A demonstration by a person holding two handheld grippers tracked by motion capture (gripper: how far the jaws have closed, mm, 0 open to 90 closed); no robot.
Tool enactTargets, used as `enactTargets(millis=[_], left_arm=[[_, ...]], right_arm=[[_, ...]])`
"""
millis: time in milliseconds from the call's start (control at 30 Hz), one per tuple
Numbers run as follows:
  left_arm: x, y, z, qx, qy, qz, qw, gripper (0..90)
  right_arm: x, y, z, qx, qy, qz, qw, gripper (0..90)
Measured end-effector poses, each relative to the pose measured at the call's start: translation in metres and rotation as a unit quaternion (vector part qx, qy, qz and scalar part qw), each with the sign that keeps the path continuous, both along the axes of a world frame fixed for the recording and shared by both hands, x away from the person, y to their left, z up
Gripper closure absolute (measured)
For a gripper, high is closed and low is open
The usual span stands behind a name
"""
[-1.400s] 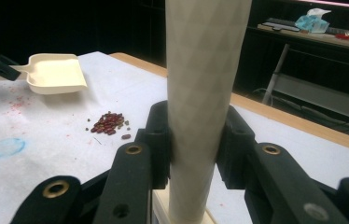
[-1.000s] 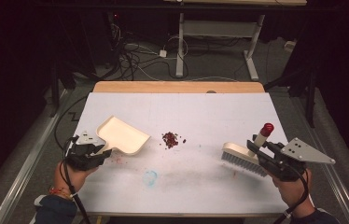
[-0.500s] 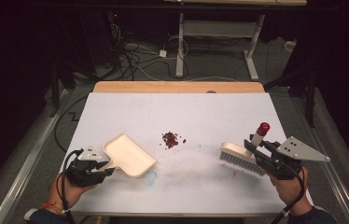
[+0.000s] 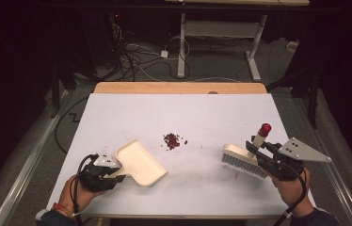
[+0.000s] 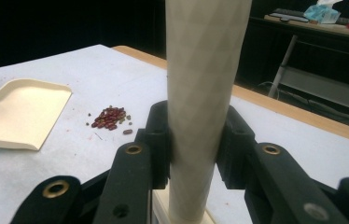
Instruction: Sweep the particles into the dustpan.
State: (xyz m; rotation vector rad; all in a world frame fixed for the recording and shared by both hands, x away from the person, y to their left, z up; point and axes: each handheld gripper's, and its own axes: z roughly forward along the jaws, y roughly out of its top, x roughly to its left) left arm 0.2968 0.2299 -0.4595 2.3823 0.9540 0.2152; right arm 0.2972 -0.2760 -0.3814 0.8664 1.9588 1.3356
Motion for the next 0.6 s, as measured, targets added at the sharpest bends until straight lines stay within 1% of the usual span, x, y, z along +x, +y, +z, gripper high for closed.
enactTargets(millis=[100,167,233,367,400,433,467,567,600], left_arm=[[0.001,-0.002,-0.001,0.002,-0.002,-0.001,1.0,63.7],[0.001,-0.005,-0.002,0.01,-0.003,-0.003,0.9999,63.6],[0.001,-0.006,-0.002,0.011,-0.004,-0.002,0.9999,63.7],[0.002,-0.007,-0.003,0.009,-0.004,-0.003,0.9999,63.6],[0.002,-0.008,-0.004,0.011,-0.005,-0.004,0.9999,63.6],[0.002,-0.008,-0.004,0.011,-0.005,-0.003,0.9999,63.7],[0.002,-0.008,-0.005,0.011,-0.005,-0.002,0.9999,63.6],[0.002,-0.009,-0.005,0.013,-0.005,-0.001,0.9999,63.6],[0.002,-0.01,-0.005,0.016,-0.006,-0.002,0.9998,63.6]], right_arm=[[0.005,0.002,0.001,-0.003,-0.004,-0.002,1.0,70.2],[0.009,0.003,0.002,-0.002,-0.006,-0.004,1.0,70.2],[0.014,0.003,0.004,0.007,-0.005,-0.005,1.0,70.2],[0.024,0.008,0.01,0.006,-0.008,-0.007,0.9999,70.2],[0.027,0.009,0.011,0.007,-0.007,-0.008,0.9999,70.2],[0.03,0.01,0.013,0.013,-0.005,-0.01,0.9999,70.2],[0.033,0.011,0.016,0.016,-0.006,-0.007,0.9998,70.2],[0.041,0.017,0.026,0.019,-0.018,-0.007,0.9996,70.2],[0.045,0.02,0.029,0.02,-0.02,-0.005,0.9996,70.2]])
